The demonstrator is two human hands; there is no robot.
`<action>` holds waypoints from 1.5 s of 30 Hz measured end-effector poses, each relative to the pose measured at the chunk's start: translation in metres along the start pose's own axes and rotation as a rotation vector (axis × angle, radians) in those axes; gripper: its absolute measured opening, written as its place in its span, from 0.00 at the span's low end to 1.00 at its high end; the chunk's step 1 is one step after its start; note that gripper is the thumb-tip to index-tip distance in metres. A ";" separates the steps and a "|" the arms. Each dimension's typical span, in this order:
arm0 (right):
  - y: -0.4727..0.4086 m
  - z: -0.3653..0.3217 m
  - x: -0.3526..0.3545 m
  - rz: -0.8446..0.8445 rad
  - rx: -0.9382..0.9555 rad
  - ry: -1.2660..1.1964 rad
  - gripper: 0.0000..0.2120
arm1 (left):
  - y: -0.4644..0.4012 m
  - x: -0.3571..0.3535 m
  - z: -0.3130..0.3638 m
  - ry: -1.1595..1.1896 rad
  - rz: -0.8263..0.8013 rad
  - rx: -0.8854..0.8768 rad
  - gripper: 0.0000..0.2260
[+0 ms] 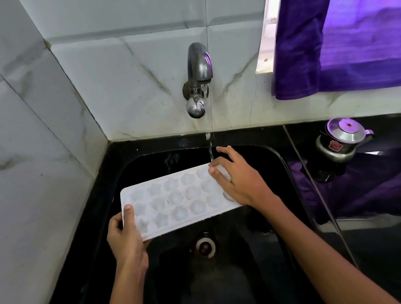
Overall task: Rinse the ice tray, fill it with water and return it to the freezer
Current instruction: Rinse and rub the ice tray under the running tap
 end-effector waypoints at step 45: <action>-0.045 -0.009 0.000 0.014 -0.144 0.448 0.19 | -0.001 -0.016 -0.014 0.169 0.164 -0.092 0.07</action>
Point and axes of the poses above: each hand's wrist, its own y-axis away from the middle knuckle, its own x-axis out of the back of the hand, z = x × y, the point moved 3 cm from there along -y, towards the middle knuckle, and after that the axes turned 4 degrees about z, right-handed, at the moved point
